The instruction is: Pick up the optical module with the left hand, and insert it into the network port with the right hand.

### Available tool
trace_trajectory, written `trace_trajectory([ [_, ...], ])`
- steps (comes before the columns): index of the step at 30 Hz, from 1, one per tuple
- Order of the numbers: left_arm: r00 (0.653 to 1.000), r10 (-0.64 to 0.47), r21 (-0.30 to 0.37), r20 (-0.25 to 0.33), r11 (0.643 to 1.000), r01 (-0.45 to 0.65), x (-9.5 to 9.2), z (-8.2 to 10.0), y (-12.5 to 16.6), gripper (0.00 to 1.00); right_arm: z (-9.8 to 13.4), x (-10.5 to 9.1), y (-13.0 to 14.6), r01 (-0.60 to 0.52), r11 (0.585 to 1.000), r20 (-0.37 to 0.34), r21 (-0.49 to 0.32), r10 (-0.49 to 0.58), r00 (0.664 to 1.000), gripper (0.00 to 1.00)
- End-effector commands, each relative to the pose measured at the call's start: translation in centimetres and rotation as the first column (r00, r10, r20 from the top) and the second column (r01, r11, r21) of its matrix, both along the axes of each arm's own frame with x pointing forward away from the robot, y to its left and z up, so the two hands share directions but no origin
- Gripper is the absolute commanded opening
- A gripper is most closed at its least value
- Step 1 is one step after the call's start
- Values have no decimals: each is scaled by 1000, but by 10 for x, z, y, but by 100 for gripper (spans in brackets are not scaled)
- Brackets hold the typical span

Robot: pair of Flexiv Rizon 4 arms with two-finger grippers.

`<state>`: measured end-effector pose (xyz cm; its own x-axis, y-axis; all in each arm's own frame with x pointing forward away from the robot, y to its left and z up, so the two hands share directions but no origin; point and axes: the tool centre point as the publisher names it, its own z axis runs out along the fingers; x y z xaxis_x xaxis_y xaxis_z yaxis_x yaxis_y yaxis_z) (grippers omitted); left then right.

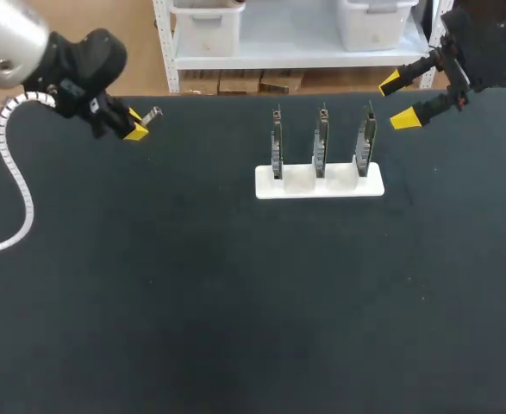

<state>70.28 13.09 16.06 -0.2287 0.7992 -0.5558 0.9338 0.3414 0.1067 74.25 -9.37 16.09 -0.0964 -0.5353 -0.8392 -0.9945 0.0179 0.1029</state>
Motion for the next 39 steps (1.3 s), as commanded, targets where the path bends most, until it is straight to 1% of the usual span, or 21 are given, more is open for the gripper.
trace_trajectory([
  [1,1000,-15,-27,9,1000,15,2,0,-7,0,0,-2,0,3,1000,3,-1,-3,1000,100],
  [3,998,-48,-81,41,995,52,12,10,-28,0,0,-2,0,3,1000,3,-1,-3,1000,100],
  [5,992,-92,-150,87,983,104,26,24,-57,0,0,-2,0,3,1000,3,-1,-3,1000,100],
  [7,981,-139,-209,134,964,165,38,41,-90,0,0,-2,0,3,1000,3,-1,-3,1000,100],
  [8,973,-172,-240,154,949,206,42,49,-104,0,0,-2,0,3,1000,3,-1,-3,1000,100],
  [10,951,-226,-261,209,925,277,46,67,-129,0,0,-2,0,3,1000,3,-1,-3,1000,100],
  [11,945,-237,-295,228,908,298,47,76,-138,0,0,-2,0,3,1000,3,-1,-3,1000,100],
  [14,937,-259,-380,234,863,333,48,96,-167,0,0,-2,0,3,1000,3,-1,-3,1000,100],
  [17,923,-289,-427,253,823,375,44,111,-194,0,0,-2,0,3,1000,3,-1,-3,1000,100],
  [18,921,-295,-436,253,815,381,42,114,-201,0,0,-2,0,3,1000,3,-1,-3,1000,100],
  [20,918,-312,-463,246,794,394,39,115,-208,0,0,-2,0,3,1000,3,-1,-3,1000,100],
  [35,918,-312,-463,246,794,394,39,115,-208,0,0,-2,0,3,1000,3,-1,-3,1000,100],
  [37,927,-284,-483,245,793,371,39,115,-209,0,0,-2,0,3,1000,3,-1,-3,1000,100],
  [39,926,-271,-503,263,781,371,42,118,-219,0,0,-2,0,3,1000,3,-1,-3,1000,100],
])
